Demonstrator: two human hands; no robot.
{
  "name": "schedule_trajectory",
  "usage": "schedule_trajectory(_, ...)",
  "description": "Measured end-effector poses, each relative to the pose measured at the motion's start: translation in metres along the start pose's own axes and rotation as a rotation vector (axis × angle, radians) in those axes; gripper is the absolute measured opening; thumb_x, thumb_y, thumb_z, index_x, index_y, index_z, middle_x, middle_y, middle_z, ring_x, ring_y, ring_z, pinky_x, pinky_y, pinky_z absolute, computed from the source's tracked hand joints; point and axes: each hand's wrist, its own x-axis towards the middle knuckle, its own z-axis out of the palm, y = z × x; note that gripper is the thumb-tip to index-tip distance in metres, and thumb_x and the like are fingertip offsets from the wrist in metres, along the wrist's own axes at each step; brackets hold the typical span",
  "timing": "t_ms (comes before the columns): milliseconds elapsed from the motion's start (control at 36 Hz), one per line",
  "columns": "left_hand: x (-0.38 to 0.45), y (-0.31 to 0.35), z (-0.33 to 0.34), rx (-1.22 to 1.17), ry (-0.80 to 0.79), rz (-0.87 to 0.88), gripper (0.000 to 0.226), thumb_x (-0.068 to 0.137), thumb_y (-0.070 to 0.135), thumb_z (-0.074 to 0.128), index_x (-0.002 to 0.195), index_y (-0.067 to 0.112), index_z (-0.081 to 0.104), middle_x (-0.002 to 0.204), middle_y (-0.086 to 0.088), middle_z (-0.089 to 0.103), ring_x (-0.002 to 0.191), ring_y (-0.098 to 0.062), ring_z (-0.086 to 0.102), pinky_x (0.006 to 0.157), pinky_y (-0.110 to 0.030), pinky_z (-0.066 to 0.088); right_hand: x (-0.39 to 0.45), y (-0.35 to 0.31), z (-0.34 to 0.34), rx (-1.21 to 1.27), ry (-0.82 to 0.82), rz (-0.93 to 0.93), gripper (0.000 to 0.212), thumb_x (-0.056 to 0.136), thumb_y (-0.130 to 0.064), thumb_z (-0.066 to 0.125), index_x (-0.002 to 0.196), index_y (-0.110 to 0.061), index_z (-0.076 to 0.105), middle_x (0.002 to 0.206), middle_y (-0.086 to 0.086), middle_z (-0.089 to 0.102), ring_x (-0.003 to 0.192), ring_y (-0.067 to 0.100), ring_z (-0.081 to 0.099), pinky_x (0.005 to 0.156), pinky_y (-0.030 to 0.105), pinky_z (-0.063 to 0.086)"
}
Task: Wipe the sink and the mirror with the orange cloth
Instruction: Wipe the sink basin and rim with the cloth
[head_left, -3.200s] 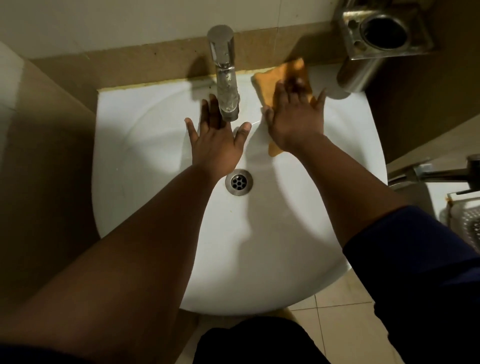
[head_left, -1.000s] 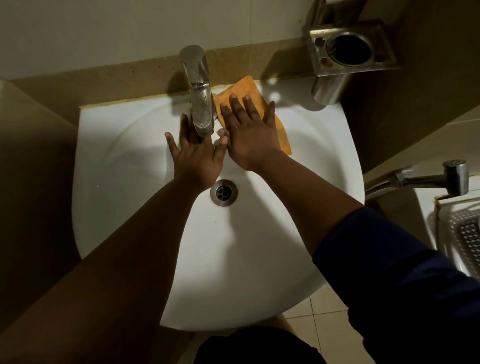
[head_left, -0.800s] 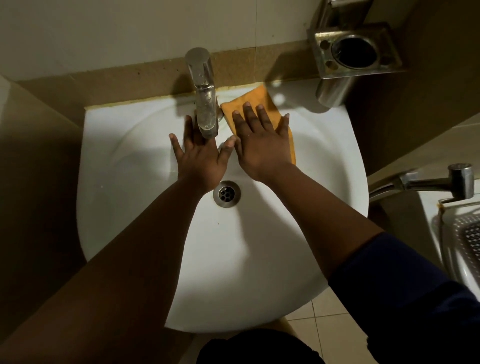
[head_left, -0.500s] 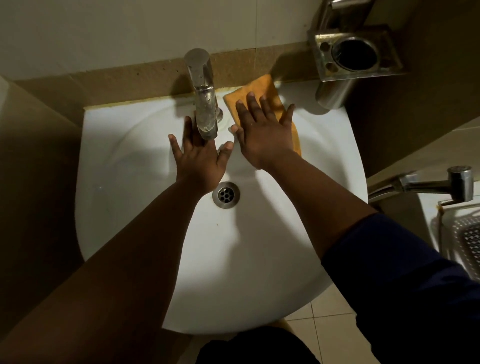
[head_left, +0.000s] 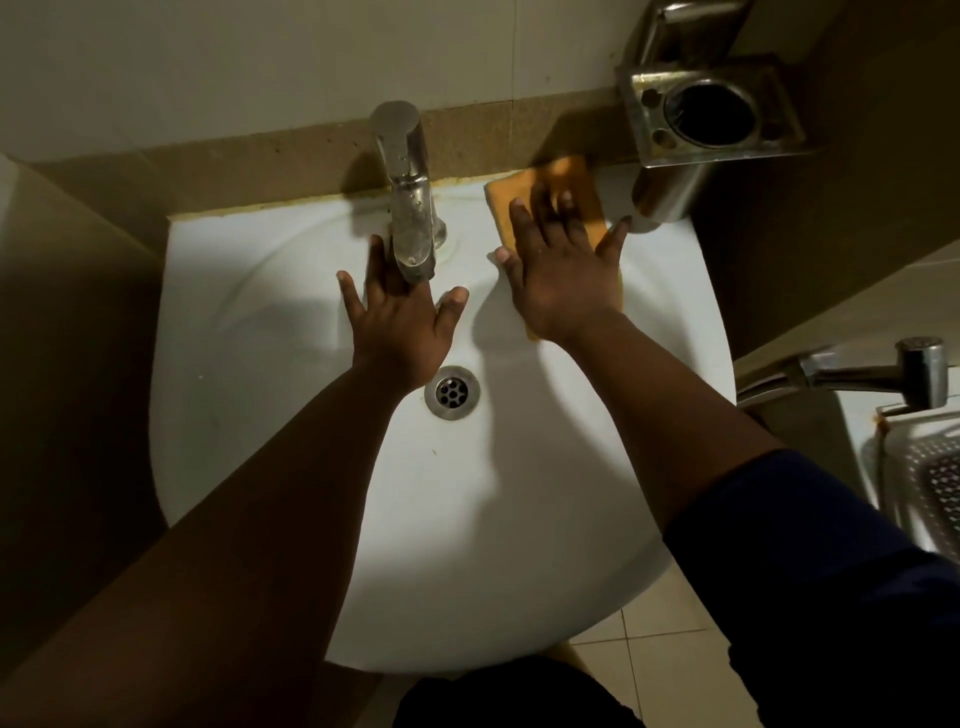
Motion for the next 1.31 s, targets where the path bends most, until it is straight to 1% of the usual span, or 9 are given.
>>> schedule_trajectory(111, 0.001, 0.0, 0.0, -0.006, -0.005, -0.003, 0.069, 0.095, 0.052, 0.019, 0.15, 0.013, 0.002, 0.158, -0.011, -0.001, 0.146, -0.029, -0.004, 0.112, -0.055, -0.009, 0.0, 0.005, -0.001, -0.022, -0.006, -0.025, 0.059, 0.1, -0.049, 0.011, 0.152, -0.024, 0.003, 0.16, 0.001, 0.004, 0.147, 0.02, -0.006, 0.107, 0.066, -0.007)
schedule_trajectory(194, 0.0, 0.001, -0.002, -0.012, -0.016, -0.01, 0.067, 0.097, 0.048, 0.023, 0.15, 0.014, -0.002, 0.158, -0.011, -0.003, 0.146, -0.029, -0.006, 0.112, -0.054, -0.01, -0.011, 0.01, 0.002, -0.027, 0.021, -0.001, 0.058, 0.1, -0.049, 0.012, 0.152, -0.025, 0.007, 0.16, 0.001, 0.006, 0.147, 0.02, -0.001, 0.107, 0.066, -0.007)
schedule_trajectory(333, 0.0, 0.001, -0.002, -0.028, -0.023, -0.017, 0.068, 0.097, 0.049, 0.022, 0.149, 0.012, -0.002, 0.158, -0.011, -0.004, 0.146, -0.028, -0.007, 0.112, -0.054, -0.011, -0.025, 0.023, 0.003, -0.028, 0.033, 0.027, 0.057, 0.1, -0.048, 0.013, 0.152, -0.025, 0.011, 0.16, 0.001, 0.007, 0.147, 0.019, -0.001, 0.106, 0.066, -0.009)
schedule_trajectory(639, 0.002, 0.0, 0.0, -0.023, -0.019, -0.011, 0.069, 0.097, 0.048, 0.023, 0.149, 0.011, -0.002, 0.158, -0.012, -0.003, 0.146, -0.028, -0.006, 0.112, -0.055, -0.01, -0.009, 0.028, -0.002, -0.03, 0.051, 0.055, 0.057, 0.1, -0.048, 0.016, 0.151, -0.022, 0.015, 0.156, 0.005, 0.021, 0.145, 0.025, 0.012, 0.108, 0.065, -0.003)
schedule_trajectory(806, 0.002, 0.001, 0.0, -0.025, -0.02, -0.013, 0.07, 0.096, 0.049, 0.023, 0.149, 0.01, -0.002, 0.158, -0.012, -0.002, 0.146, -0.029, -0.006, 0.112, -0.055, -0.01, -0.024, 0.031, 0.0, -0.059, 0.026, 0.101, 0.058, 0.1, -0.045, 0.015, 0.151, -0.019, 0.011, 0.159, 0.007, 0.012, 0.146, 0.024, 0.004, 0.108, 0.064, -0.008)
schedule_trajectory(917, 0.001, 0.0, 0.0, -0.016, -0.014, -0.01, 0.07, 0.096, 0.049, 0.023, 0.149, 0.011, -0.002, 0.158, -0.012, -0.002, 0.146, -0.029, -0.005, 0.112, -0.055, -0.009, -0.033, 0.034, 0.006, -0.067, 0.055, 0.117, 0.058, 0.1, -0.045, 0.016, 0.152, -0.018, 0.01, 0.159, 0.007, 0.009, 0.146, 0.024, 0.006, 0.108, 0.064, -0.006)
schedule_trajectory(1083, 0.001, 0.001, 0.0, -0.01, -0.014, -0.007, 0.07, 0.096, 0.05, 0.023, 0.149, 0.011, -0.001, 0.158, -0.012, -0.002, 0.146, -0.028, -0.005, 0.112, -0.055, -0.01, -0.017, 0.037, 0.004, -0.052, 0.124, 0.118, 0.064, 0.096, -0.05, 0.014, 0.144, -0.01, 0.032, 0.149, 0.016, 0.032, 0.138, 0.032, 0.026, 0.108, 0.065, -0.002)
schedule_trajectory(1194, 0.001, 0.0, 0.0, -0.014, -0.008, -0.004, 0.07, 0.096, 0.049, 0.023, 0.15, 0.011, -0.001, 0.158, -0.011, -0.002, 0.146, -0.029, -0.005, 0.112, -0.055, -0.01, -0.009, 0.042, -0.005, -0.051, 0.135, 0.115, 0.065, 0.096, -0.052, 0.014, 0.121, -0.005, 0.051, 0.125, 0.016, 0.053, 0.123, 0.035, 0.045, 0.107, 0.068, 0.001)
schedule_trajectory(1306, 0.0, 0.0, -0.002, -0.025, -0.01, 0.001, 0.069, 0.097, 0.047, 0.024, 0.149, 0.01, 0.0, 0.158, -0.011, -0.002, 0.146, -0.03, -0.004, 0.112, -0.056, -0.009, -0.006, 0.043, -0.011, -0.052, 0.099, 0.129, 0.055, 0.1, -0.048, 0.022, 0.12, -0.007, 0.052, 0.125, 0.013, 0.054, 0.124, 0.033, 0.045, 0.108, 0.067, -0.001)
